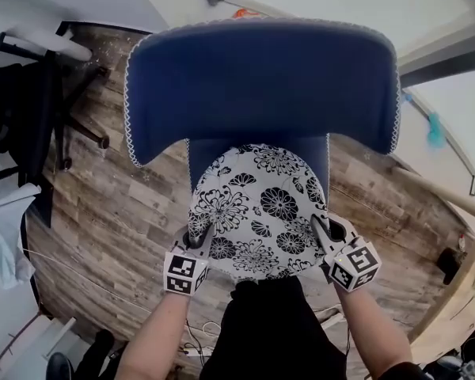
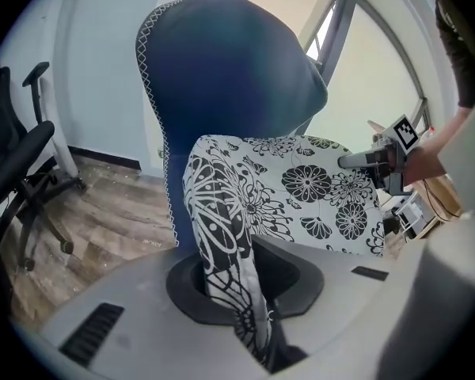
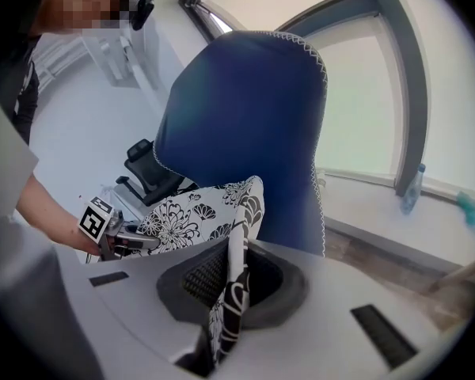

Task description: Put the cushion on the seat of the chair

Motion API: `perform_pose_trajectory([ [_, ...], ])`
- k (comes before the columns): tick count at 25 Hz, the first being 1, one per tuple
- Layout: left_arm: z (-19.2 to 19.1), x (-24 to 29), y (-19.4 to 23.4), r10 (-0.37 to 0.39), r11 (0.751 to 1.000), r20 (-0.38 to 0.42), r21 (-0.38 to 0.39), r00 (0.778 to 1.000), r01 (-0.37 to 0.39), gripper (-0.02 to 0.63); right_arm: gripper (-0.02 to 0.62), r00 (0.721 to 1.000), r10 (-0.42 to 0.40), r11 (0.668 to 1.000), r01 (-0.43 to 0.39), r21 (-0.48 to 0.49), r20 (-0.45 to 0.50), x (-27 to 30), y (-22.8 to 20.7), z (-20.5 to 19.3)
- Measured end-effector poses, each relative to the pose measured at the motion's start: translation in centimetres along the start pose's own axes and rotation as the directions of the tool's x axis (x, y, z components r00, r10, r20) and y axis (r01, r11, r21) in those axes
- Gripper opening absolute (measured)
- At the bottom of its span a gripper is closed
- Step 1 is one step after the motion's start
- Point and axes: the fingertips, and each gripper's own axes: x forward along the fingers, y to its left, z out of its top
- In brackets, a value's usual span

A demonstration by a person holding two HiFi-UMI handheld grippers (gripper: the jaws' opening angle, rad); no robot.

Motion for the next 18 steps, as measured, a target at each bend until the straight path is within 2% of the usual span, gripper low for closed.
perform_pose_trajectory([
  [5,-0.4,1.3,1.1,0.003,0.999,-0.014,-0.038,1.0,-0.003,0.037,0.038,0.999,-0.039,0.998,0.04,0.05,-0.009,1.3,-2.4,-0.3],
  [8,-0.5,1.7,1.7,0.005,0.999,-0.014,-0.034,1.0,-0.006,0.048,0.038,0.998,-0.053,0.997,0.054,0.051,-0.017,1.6,-3.3,-0.8],
  [14,0.6,1.2,4.5,0.073,0.99,0.073,-0.129,0.995,-0.063,0.221,0.038,0.999,-0.05,0.993,0.05,0.103,0.004,1.5,-3.9,-1.5],
  [18,0.7,0.1,6.4,0.157,0.982,0.075,-0.122,0.985,-0.147,0.255,0.038,0.999,-0.046,0.992,0.046,0.121,-0.01,1.8,-4.2,-1.8],
])
